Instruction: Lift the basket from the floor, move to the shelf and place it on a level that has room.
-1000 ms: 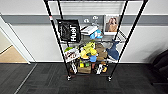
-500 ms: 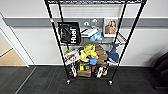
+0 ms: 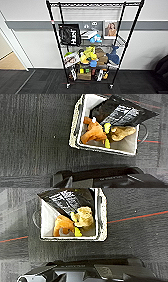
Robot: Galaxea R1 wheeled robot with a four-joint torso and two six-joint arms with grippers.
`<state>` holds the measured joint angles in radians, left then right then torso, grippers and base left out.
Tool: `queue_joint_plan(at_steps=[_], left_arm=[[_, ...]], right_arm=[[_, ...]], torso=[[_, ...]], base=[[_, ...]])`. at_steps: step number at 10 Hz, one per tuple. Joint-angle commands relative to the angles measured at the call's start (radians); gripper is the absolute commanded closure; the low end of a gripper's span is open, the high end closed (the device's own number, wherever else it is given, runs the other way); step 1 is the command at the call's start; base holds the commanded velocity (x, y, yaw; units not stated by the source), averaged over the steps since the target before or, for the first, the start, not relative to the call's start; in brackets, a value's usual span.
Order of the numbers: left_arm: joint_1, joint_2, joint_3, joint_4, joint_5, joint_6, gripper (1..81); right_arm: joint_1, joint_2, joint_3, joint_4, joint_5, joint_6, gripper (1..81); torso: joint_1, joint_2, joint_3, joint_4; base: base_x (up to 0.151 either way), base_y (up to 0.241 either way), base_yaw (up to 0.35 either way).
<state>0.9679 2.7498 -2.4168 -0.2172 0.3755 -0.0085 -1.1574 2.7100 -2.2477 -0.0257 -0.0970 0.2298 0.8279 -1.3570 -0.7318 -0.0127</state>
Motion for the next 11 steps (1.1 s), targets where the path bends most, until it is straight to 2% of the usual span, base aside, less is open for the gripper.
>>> queue_joint_plan(at_steps=[1, 2, 7, 8, 9, 11], left_arm=[[-0.117, -0.016, -0.001, -0.008, 0.080, -0.004, 1.0], [-0.129, -0.016, -0.001, -0.005, 0.098, -0.002, 1.0], [-0.160, -0.015, -0.012, 0.002, 0.106, -0.002, 1.0], [-0.177, -0.011, -0.012, 0.004, 0.112, -0.002, 1.0], [-0.197, 0.001, -0.022, 0.012, 0.138, -0.002, 1.0], [-0.225, 0.059, -0.109, 0.032, 0.176, 0.001, 1.0]], right_arm=[[0.081, -0.020, 0.005, 0.020, -0.052, 0.002, 1.0], [0.084, -0.020, 0.005, 0.033, -0.053, 0.002, 1.0], [0.100, -0.017, 0.005, 0.046, -0.056, 0.002, 1.0], [0.106, -0.017, 0.005, 0.047, -0.055, 0.002, 1.0], [0.112, -0.019, 0.004, 0.064, -0.056, 0.000, 1.0], [0.118, -0.016, 0.002, 0.070, -0.055, 0.002, 1.0]], torso=[[0.063, -0.097, -0.024, 0.000], [0.084, -0.131, -0.071, 0.000], [0.180, -0.284, -0.210, 0.000], [0.202, -0.318, -0.148, 0.000], [0.224, -0.351, -0.175, 0.000], [0.255, -0.400, -0.193, 0.000]], base=[[0.000, 0.000, 0.000], [0.000, 0.000, 0.000], [0.000, 0.000, 0.000], [0.000, 0.000, 0.000], [0.000, 0.000, 0.000], [0.000, 0.000, 0.000]])
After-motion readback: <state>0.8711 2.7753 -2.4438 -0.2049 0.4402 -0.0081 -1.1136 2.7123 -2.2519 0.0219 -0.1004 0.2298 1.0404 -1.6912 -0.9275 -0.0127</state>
